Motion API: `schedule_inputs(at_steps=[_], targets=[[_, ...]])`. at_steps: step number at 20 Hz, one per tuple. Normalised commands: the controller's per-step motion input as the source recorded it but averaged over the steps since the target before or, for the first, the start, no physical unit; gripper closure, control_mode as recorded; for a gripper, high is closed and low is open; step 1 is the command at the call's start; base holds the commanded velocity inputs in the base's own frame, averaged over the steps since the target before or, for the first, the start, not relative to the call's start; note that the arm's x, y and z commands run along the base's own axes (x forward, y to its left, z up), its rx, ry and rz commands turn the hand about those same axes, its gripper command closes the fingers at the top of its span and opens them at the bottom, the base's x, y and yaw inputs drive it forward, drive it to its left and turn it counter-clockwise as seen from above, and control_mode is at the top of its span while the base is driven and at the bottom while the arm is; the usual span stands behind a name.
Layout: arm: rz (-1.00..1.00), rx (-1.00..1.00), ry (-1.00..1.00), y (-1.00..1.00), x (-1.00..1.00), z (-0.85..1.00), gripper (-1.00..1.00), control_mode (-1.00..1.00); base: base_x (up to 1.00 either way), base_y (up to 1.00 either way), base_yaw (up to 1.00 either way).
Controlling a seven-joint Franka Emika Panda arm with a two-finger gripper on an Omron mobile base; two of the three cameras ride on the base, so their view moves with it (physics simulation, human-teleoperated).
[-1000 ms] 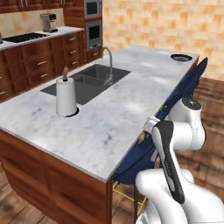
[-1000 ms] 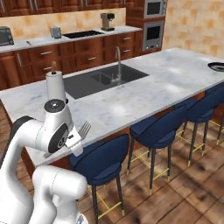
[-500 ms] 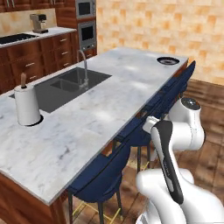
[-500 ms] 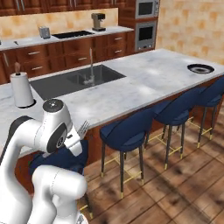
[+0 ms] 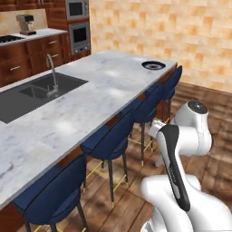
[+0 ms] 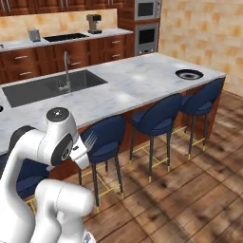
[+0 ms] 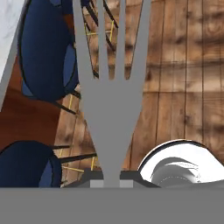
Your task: Take the fork and place it on the left side of the plate. Then take the spoon and place it on the right side of the plate. Make sure they're directly next to the plate.
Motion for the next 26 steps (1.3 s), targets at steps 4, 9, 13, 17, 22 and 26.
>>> schedule_inputs(at_steps=[4,9,13,17,22,26], targets=[[0.0,0.0,0.0,0.0,0.0,0.0,1.0,1.0,0.28,-1.0,0.05],[0.0,0.0,0.0,0.0,0.0,0.0,1.0,1.0,0.4,-1.0,0.09],[0.0,0.0,0.0,0.0,0.0,0.0,1.0,1.0,0.5,-1.0,0.15],[0.0,0.0,0.0,0.0,0.0,0.0,1.0,1.0,0.56,-1.0,0.23],[0.0,0.0,0.0,0.0,0.0,0.0,1.0,1.0,0.55,-1.0,0.27],[0.0,0.0,0.0,0.0,0.0,0.0,1.0,1.0,0.49,-1.0,0.3]])
